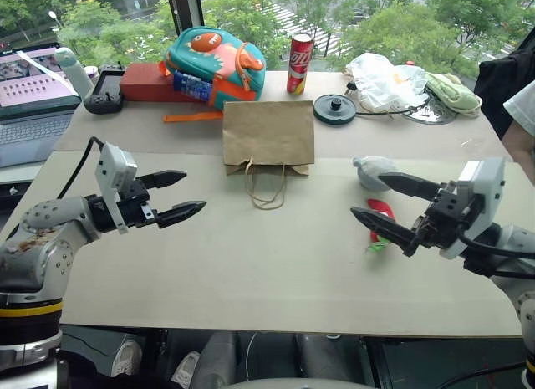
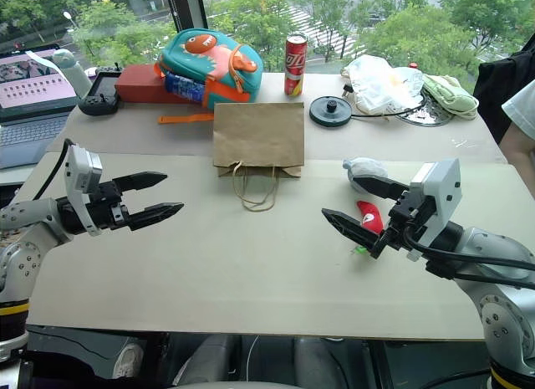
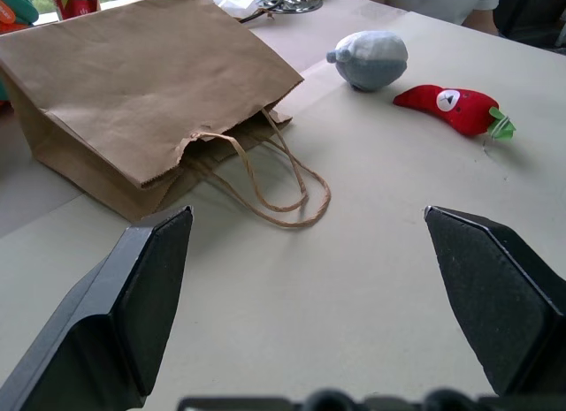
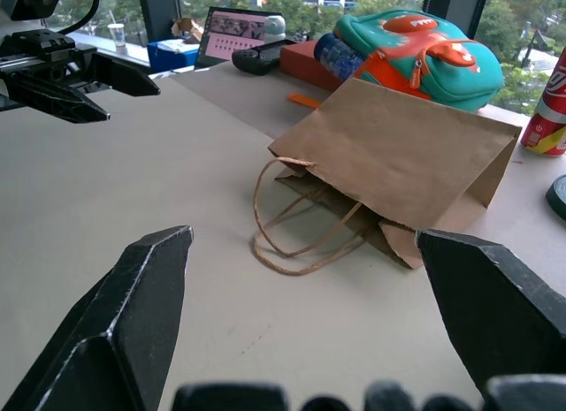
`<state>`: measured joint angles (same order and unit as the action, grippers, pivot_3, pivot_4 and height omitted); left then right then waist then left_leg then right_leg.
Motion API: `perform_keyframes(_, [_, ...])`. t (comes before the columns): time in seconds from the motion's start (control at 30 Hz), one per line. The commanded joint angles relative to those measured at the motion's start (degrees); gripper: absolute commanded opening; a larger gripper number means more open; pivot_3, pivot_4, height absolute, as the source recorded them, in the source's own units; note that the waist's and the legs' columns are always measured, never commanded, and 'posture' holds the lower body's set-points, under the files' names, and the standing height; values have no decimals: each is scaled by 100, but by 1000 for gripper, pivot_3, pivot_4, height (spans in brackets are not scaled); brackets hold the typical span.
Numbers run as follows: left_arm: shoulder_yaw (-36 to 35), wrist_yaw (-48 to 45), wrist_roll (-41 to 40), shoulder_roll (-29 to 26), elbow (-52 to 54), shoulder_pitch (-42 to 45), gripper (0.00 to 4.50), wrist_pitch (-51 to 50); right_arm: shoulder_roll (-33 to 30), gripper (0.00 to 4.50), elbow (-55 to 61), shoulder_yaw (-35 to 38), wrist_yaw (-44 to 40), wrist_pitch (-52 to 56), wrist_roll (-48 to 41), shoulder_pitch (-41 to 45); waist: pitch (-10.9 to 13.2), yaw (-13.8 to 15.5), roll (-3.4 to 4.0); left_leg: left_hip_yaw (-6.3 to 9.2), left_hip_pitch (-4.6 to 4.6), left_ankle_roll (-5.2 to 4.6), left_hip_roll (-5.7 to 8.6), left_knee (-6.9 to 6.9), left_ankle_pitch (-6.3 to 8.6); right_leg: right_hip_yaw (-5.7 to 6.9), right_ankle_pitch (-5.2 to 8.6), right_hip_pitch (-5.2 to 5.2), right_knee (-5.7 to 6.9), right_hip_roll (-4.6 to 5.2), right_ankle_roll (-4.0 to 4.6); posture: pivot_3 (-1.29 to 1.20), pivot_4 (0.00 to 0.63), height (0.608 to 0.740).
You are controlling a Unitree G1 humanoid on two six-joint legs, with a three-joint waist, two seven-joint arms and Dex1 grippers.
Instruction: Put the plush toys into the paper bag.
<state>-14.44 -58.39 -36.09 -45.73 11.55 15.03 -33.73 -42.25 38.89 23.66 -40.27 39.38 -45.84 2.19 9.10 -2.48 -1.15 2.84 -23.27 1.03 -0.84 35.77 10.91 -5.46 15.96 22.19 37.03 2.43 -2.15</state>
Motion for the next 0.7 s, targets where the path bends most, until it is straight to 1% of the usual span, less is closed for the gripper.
perform_keyframes(0.03, [-103, -95, -105, -146, 137, 59, 4500, 13, -72, 4478, 174, 70, 92, -38, -149, 79, 0, 1, 0, 0, 0, 0, 0, 0, 0, 0, 0, 0, 0, 0, 0, 0, 150, 739])
perform_keyframes(0.1, [29, -89, 161, -142, 52, 53, 4500, 264, -49, 4478, 188, 17, 159, -36, -180, 93, 0, 0, 0, 0, 0, 0, 0, 0, 0, 0, 0, 0, 0, 0, 0, 0, 150, 739])
perform_keyframes(0.2, [689, -22, 1345, -91, -415, 102, 4500, 1532, -46, 4478, 214, -37, 230, -41, -186, 53, 0, 11, 0, -1, 2, 0, 1, 0, 0, 0, 0, -1, 0, 1, 1, 0, 150, 739])
perform_keyframes(0.23, [942, 119, 1764, 31, -677, 235, 4500, 2024, -53, 4478, 229, -38, 256, -35, -195, 43, 0, 18, 0, -2, 3, 0, 3, 0, 0, -1, -2, -1, 0, 1, 4, 0, 150, 739])
perform_keyframes(0.37, [1683, 1267, 3440, 503, -1966, 989, 4500, 3919, -74, 4478, 328, -31, 366, -8, -210, -18, 0, 108, -1, -1, -1, 0, 4, 7, 0, 0, -8, -4, -3, 1, 14, 0, 150, 739])
perform_keyframes(0.47, [2096, 1856, 4254, 731, -2910, 1542, 4500, 5147, -55, 4478, 430, -32, 493, 16, -255, -34, 1, 164, -3, -1, -9, 0, 6, 9, 0, 0, -10, -2, -6, 1, 13, 0, 150, 739])
perform_keyframes(0.6, [2587, 2934, 5292, 1115, -4166, 2446, 4500, 6130, -65, 4478, 598, -63, 685, 22, -269, -122, 1, 180, -4, 0, -14, -2, 10, 8, 1, 0, -10, -1, -7, 4, 13, 0, 150, 739])
perform_keyframes(0.7, [2891, 3375, 5686, 1435, -5166, 3006, 4500, 6581, -20, 4478, 714, -31, 890, 22, -358, -157, 1, 176, -4, 3, -19, -2, 12, 9, 1, 2, -10, 0, -7, 5, 11, 0, 150, 739])
